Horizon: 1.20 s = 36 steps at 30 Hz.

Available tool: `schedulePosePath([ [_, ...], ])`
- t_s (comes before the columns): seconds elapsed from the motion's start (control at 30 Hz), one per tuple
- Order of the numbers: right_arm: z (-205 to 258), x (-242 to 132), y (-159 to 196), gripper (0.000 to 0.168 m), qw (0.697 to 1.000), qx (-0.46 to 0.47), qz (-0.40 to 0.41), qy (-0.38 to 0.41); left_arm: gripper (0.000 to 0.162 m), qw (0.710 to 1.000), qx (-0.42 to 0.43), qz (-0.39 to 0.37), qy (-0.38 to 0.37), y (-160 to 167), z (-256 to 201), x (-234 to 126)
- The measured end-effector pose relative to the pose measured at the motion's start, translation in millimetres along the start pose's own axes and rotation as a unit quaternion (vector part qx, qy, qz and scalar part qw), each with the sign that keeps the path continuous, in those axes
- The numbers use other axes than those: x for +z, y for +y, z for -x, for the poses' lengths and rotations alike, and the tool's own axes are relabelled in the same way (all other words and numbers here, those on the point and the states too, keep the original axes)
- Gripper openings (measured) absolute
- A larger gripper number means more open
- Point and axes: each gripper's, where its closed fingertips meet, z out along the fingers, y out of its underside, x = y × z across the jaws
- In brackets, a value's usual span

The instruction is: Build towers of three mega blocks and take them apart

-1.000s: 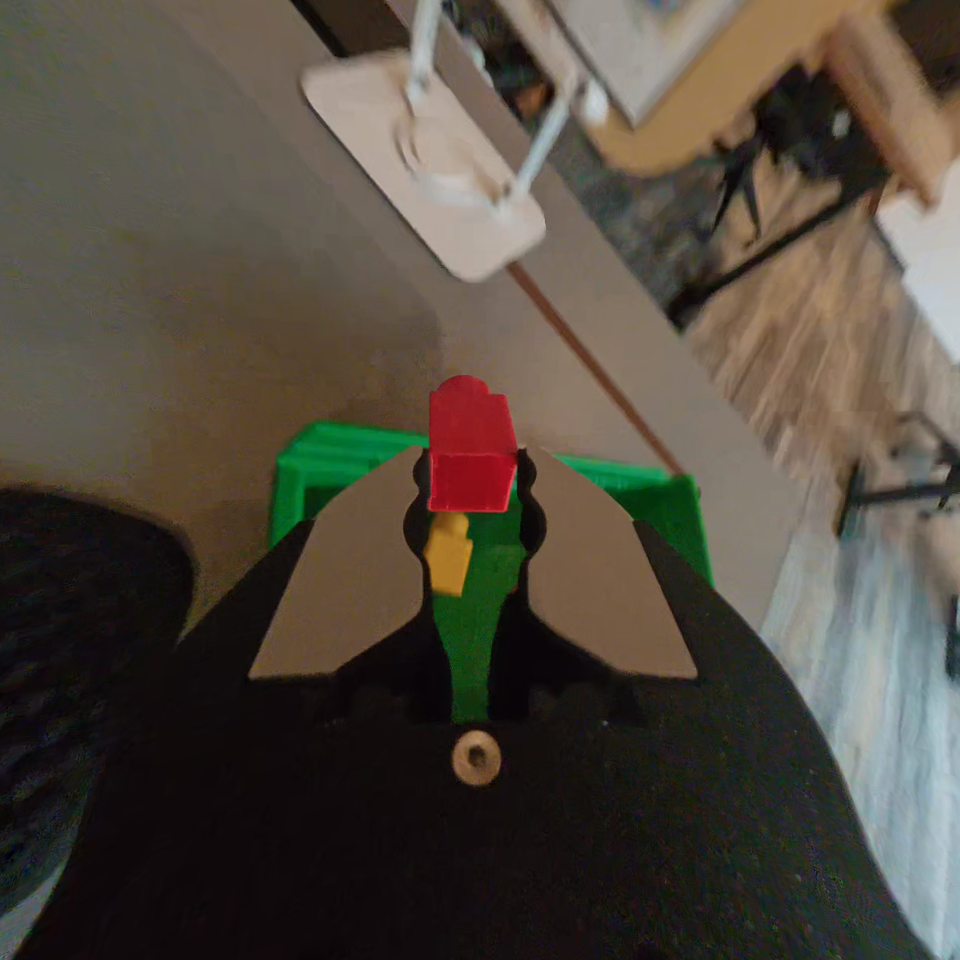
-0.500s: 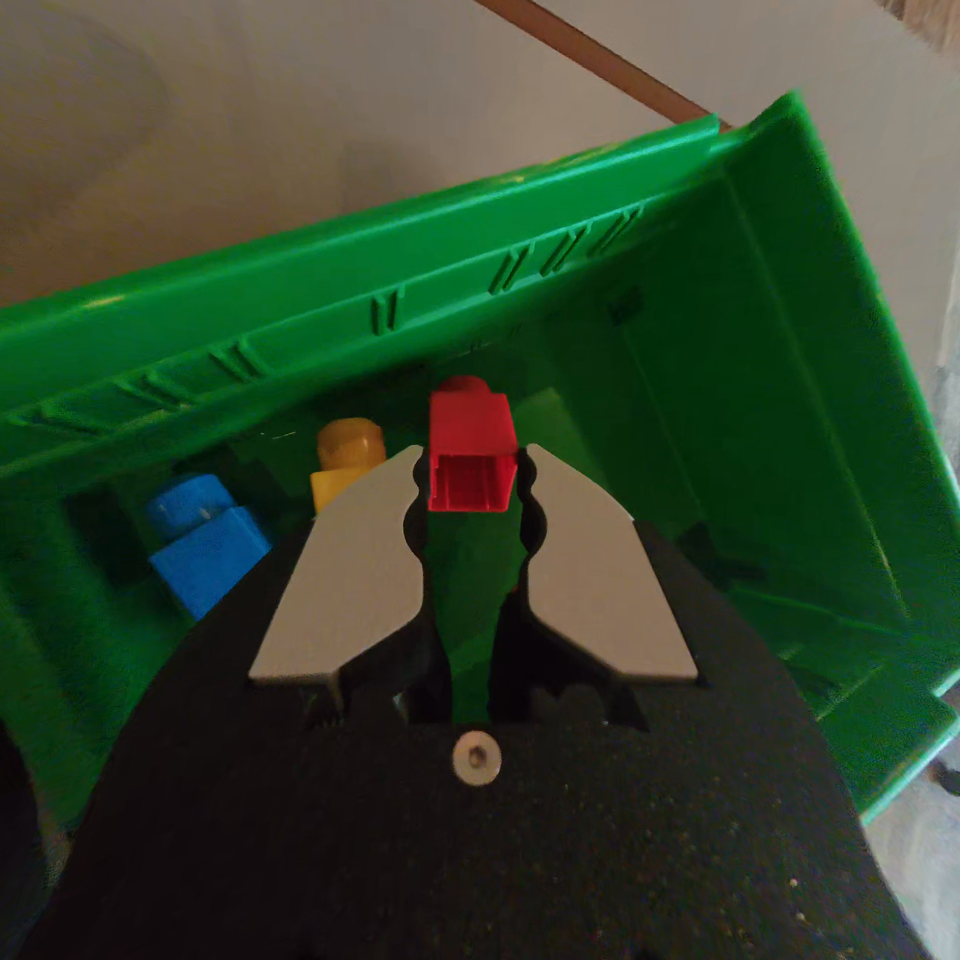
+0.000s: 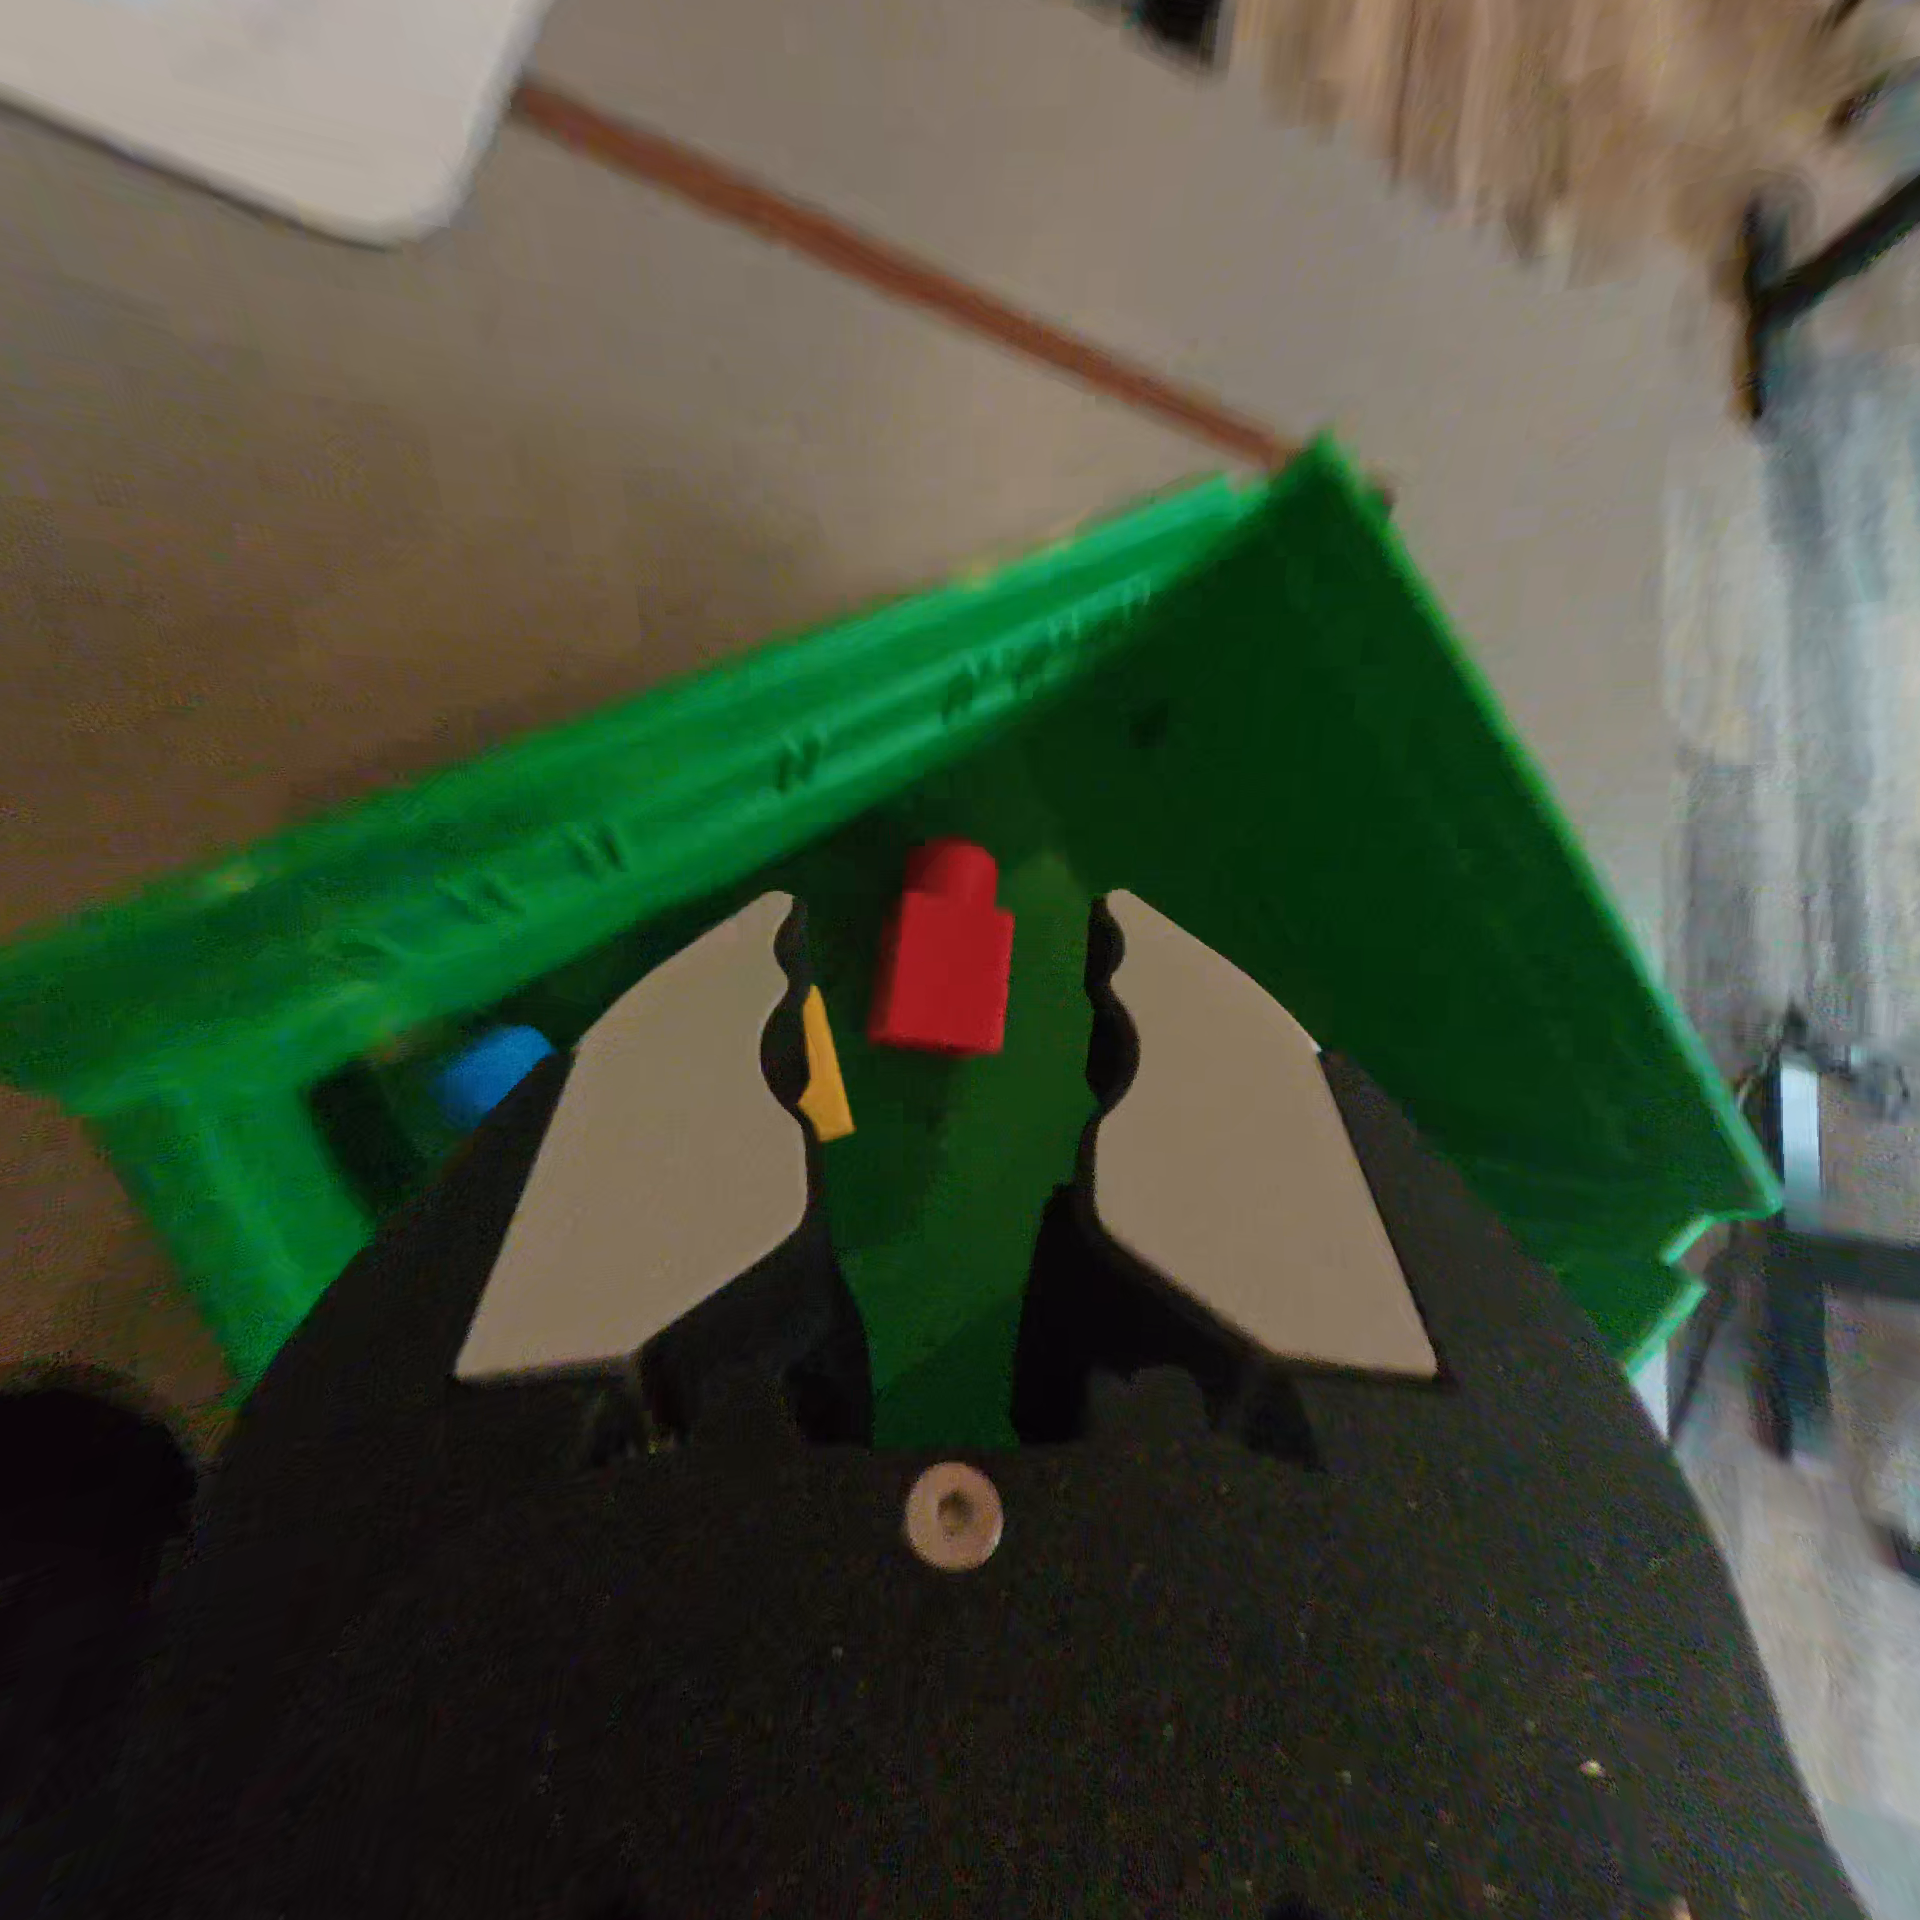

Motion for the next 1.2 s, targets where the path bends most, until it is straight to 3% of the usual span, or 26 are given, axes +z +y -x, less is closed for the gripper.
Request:
schedulePosePath([
  [0.2,63.7,-85.5,-104.8,0.060,0.969,-0.068,-0.232,-0.049,0.047,0.999,-0.026,0.012,-0.023,5.2,10.4,-5.0],
  [0.37,145.0,-131.7,-145.9,0.057,0.919,-0.118,-0.338,-0.166,0.047,0.995,-0.054,0.051,-0.065,20.9,27.2,-25.8],
  [0.57,220.4,-121.9,-144.9,0.058,0.880,-0.183,-0.353,-0.259,0.046,0.980,-0.101,0.097,-0.141,48.1,53.0,-72.5],
  [0.67,245.6,-108.5,-139.5,0.060,0.870,-0.199,-0.347,-0.288,0.047,0.977,-0.110,0.133,-0.128,65.5,47.3,-82.9],
  [0.97,273.3,-90.6,-127.8,0.059,0.863,-0.224,-0.323,-0.317,0.051,0.926,-0.141,0.344,-0.071,130.2,23.3,-50.3],
  [1.2,271.7,-88.8,-125.3,0.058,0.864,-0.223,-0.322,-0.316,0.051,0.861,-0.128,0.484,-0.084,187.7,25.1,-33.9],
])
